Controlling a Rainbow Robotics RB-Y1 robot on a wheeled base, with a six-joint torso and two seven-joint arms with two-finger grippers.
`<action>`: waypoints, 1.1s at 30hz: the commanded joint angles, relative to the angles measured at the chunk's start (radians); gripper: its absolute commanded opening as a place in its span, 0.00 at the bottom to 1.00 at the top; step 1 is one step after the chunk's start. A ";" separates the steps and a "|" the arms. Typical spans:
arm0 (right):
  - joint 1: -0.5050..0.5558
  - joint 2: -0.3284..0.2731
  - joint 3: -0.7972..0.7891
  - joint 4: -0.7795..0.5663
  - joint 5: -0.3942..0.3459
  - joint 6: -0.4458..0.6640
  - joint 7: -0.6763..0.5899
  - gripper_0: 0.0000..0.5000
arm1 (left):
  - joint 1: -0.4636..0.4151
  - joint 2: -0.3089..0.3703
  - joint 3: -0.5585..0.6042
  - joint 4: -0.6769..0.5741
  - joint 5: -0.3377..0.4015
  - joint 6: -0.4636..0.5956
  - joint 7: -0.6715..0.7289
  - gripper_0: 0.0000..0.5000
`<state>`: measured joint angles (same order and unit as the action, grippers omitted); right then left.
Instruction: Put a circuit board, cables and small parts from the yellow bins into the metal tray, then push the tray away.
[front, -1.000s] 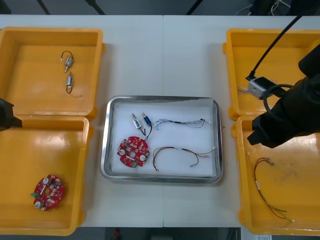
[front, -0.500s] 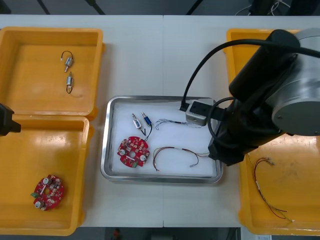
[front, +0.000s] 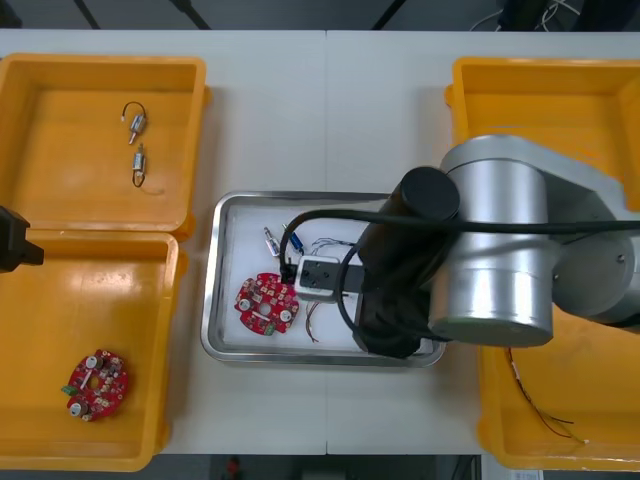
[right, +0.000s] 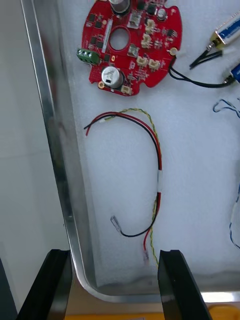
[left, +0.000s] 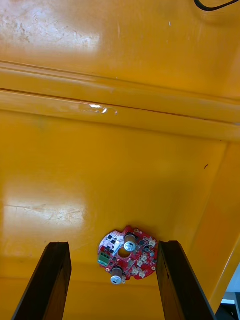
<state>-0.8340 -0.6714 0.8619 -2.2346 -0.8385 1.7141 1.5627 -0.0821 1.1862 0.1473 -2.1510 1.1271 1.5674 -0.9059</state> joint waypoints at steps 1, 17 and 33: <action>-0.054 0.047 0.086 0.020 0.052 -0.037 0.017 1.00 | 0.016 0.050 0.035 0.011 0.013 -0.012 -0.103 1.00; -0.063 0.194 0.286 0.199 0.213 -0.096 -0.004 1.00 | 0.016 0.052 0.035 0.011 0.013 -0.009 -0.107 1.00; 0.007 0.239 0.342 0.225 0.305 -0.111 -0.036 1.00 | 0.016 0.052 0.035 0.011 0.013 -0.009 -0.107 1.00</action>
<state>-0.8431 -0.4603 1.1748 -1.9978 -0.5620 1.6199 1.5587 -0.0802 1.1869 0.1473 -2.1378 1.1324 1.5667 -0.9292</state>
